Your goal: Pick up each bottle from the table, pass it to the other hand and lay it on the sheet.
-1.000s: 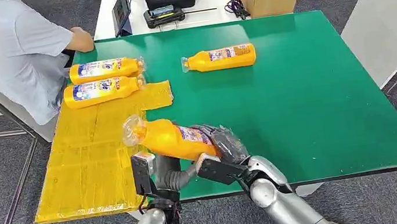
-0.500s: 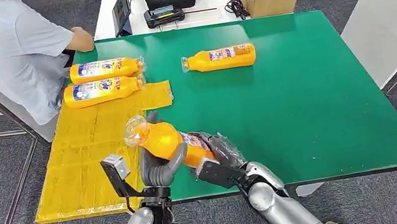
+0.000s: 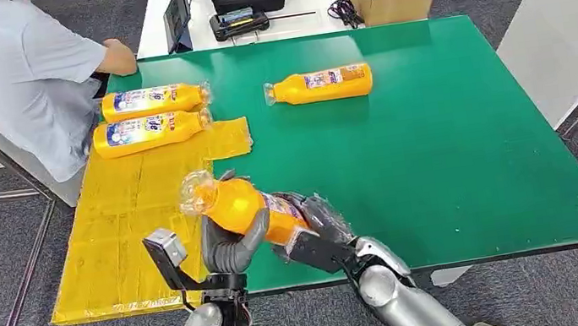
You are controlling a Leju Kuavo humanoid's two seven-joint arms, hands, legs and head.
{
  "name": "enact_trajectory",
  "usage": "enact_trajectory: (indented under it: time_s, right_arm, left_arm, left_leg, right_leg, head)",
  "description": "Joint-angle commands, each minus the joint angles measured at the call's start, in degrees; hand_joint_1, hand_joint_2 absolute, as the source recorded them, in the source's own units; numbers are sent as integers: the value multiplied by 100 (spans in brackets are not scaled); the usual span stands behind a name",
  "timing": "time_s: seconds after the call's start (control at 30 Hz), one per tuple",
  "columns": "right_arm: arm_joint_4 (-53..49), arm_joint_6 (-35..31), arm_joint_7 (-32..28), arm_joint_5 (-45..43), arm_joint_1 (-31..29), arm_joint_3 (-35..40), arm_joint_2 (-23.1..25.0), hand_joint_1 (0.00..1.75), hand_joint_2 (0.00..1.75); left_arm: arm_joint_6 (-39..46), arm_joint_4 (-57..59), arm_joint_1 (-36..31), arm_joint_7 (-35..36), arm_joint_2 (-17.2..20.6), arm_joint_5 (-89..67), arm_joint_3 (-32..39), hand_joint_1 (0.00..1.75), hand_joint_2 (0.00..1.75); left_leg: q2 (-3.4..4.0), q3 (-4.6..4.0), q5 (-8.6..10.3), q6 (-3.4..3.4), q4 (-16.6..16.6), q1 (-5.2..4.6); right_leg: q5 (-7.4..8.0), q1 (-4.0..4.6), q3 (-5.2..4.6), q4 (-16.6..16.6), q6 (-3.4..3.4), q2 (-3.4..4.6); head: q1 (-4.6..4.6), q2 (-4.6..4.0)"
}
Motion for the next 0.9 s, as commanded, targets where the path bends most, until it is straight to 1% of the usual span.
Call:
enact_trajectory:
  time_s: [0.03,0.1,0.13,0.23,0.27,0.3,0.37,0.4,0.57,0.6,0.63,0.67,0.7,0.73,0.77,0.83,0.87,0.9]
  right_arm:
    - [353,184,-8,-198,-353,-7,94,175,175]
    - [353,184,-8,-198,-353,-7,94,175,175]
    - [353,184,-8,-198,-353,-7,94,175,175]
    - [353,184,-8,-198,-353,-7,94,175,175]
    - [353,184,-8,-198,-353,-7,94,175,175]
    - [353,184,-8,-198,-353,-7,94,175,175]
    - [353,184,-8,-198,-353,-7,94,175,175]
    - [353,184,-8,-198,-353,-7,94,175,175]
    - [348,266,-28,-316,-360,-38,99,175,175]
    - [360,299,-18,-369,-357,-57,111,164,175]
    - [366,300,-17,-378,-356,-62,107,138,175]
    - [382,294,-15,-389,-348,-73,117,52,175]
    - [408,284,-3,-411,-339,-96,138,0,175]
    - [442,279,17,-420,-338,-103,154,0,175]
    - [481,259,48,-404,-343,-93,156,0,0]
    - [544,200,88,-380,-335,-98,166,0,0]
    - [585,127,110,-363,-324,-120,181,0,0]
    - [618,58,118,-356,-307,-155,182,0,0]
  left_arm:
    - [-102,137,-100,-1,176,-66,-378,175,175]
    - [-102,137,-100,-1,176,-66,-378,175,175]
    - [-102,137,-100,-1,176,-66,-378,175,175]
    - [-102,137,-100,-1,176,-66,-378,175,175]
    - [-102,137,-100,-1,176,-66,-378,175,175]
    - [-102,137,-100,-1,176,-66,-378,175,175]
    - [-102,137,-100,-1,176,-66,-378,175,175]
    - [-102,137,-100,-1,176,-66,-378,175,175]
    - [-48,142,-104,-59,202,-192,-441,175,175]
    - [51,145,-120,-80,219,-297,-471,175,175]
    - [140,154,-144,-81,229,-376,-481,175,175]
    - [137,130,-157,-84,243,-381,-464,175,175]
    - [149,89,-148,-87,253,-375,-429,175,175]
    - [151,26,-136,-83,270,-363,-389,175,175]
    - [151,-39,-128,-76,296,-356,-352,175,175]
    - [184,-130,-126,-56,352,-354,-278,175,175]
    - [214,-207,-124,-48,391,-375,-239,175,175]
    - [207,-293,-110,-16,436,-363,-194,175,175]
  left_leg:
    - [16,26,-11,-7,-1,-1]
    - [14,17,-7,-5,-2,-1]
    - [19,28,-13,-8,-1,1]
    - [10,9,-3,-3,-3,-2]
    - [16,23,-10,-6,-2,-2]
    - [11,12,-4,-5,-3,-2]
    - [17,24,-10,-7,-1,0]
    - [12,14,-5,-5,-2,-2]
    - [13,17,-6,-5,-2,-1]
    - [10,10,-3,-4,-3,0]
    - [17,24,-10,-7,-2,0]
    - [11,15,-5,-5,-4,-3]
    - [14,25,-10,-7,-3,0]
    - [13,19,-7,-6,-3,-1]
    - [10,12,-4,-5,-3,0]
    - [19,33,-12,-9,-5,-1]
    - [21,24,-10,-8,-4,1]
    - [26,33,-12,-10,-6,1]
  right_leg:
    - [-9,1,19,3,-11,11]
    - [-4,-1,12,0,-8,11]
    - [-8,3,22,0,-12,14]
    - [-1,-1,5,0,-6,7]
    - [-7,0,17,2,-10,12]
    - [-3,-1,8,0,-7,9]
    - [-7,1,18,1,-11,12]
    - [-3,-1,9,0,-7,9]
    - [-4,0,13,0,-8,9]
    - [-1,0,7,-2,-6,7]
    - [-6,1,19,0,-11,13]
    - [-4,-2,11,0,-7,8]
    - [-7,1,20,0,-11,10]
    - [-5,0,14,0,-9,10]
    - [-2,1,8,-1,-7,8]
    - [-8,0,26,-1,-13,15]
    - [-4,2,17,-2,-11,18]
    - [-6,3,24,-2,-14,21]
  head:
    - [0,0]
    - [0,0]
    - [2,0]
    - [2,0]
    - [0,0]
    - [0,0]
    - [0,0]
    - [0,0]
    - [2,0]
    - [0,0]
    - [0,0]
    - [0,0]
    - [2,0]
    - [0,0]
    - [0,0]
    - [2,0]
    - [0,0]
    - [0,0]
